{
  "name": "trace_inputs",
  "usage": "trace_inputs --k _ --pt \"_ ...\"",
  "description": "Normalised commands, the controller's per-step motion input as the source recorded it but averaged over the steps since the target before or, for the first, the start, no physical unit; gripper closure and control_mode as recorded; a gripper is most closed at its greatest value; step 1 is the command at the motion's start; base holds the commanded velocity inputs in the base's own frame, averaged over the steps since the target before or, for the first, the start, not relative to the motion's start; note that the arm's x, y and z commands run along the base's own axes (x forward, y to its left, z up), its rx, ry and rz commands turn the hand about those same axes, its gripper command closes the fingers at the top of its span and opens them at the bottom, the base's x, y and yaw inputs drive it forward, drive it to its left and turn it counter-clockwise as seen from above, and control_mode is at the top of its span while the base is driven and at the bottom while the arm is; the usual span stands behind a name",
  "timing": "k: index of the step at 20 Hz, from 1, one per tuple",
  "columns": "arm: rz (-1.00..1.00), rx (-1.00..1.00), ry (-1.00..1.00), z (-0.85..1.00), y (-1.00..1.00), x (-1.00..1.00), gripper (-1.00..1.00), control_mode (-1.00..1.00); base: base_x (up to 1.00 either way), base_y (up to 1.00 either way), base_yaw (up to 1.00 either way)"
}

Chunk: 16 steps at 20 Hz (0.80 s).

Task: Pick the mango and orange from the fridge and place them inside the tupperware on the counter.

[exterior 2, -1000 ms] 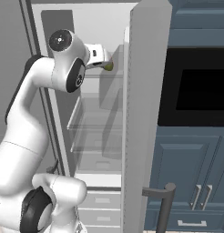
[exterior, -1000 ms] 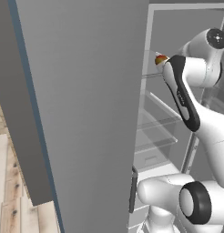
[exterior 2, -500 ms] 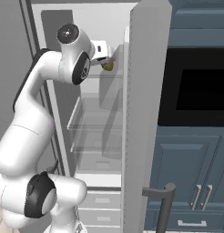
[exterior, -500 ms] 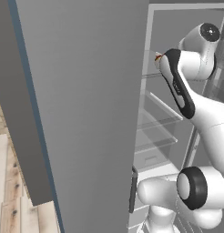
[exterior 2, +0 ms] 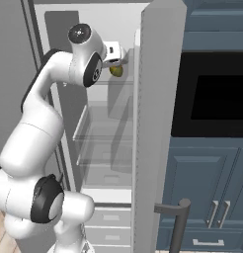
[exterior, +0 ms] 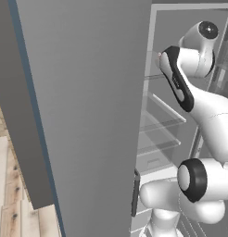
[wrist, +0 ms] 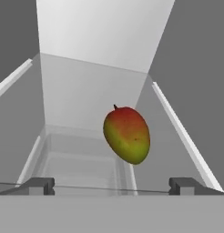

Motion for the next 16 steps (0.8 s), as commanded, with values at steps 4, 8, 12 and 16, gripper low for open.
trace_inputs --k 4,8,12,16 --pt "0.00 0.00 0.01 -0.03 -0.02 0.25 -1.00 -1.00 0.00 0.00 0.00" --pt "0.00 0.00 0.02 -0.05 -0.03 0.18 -1.00 -1.00 0.00 0.00 0.00" --pt "0.00 0.00 0.01 -0.05 -0.07 0.13 -1.00 -1.00 0.00 0.00 0.00" --pt "0.00 0.00 0.02 -0.04 -0.08 0.14 -1.00 -1.00 0.00 0.00 0.00"
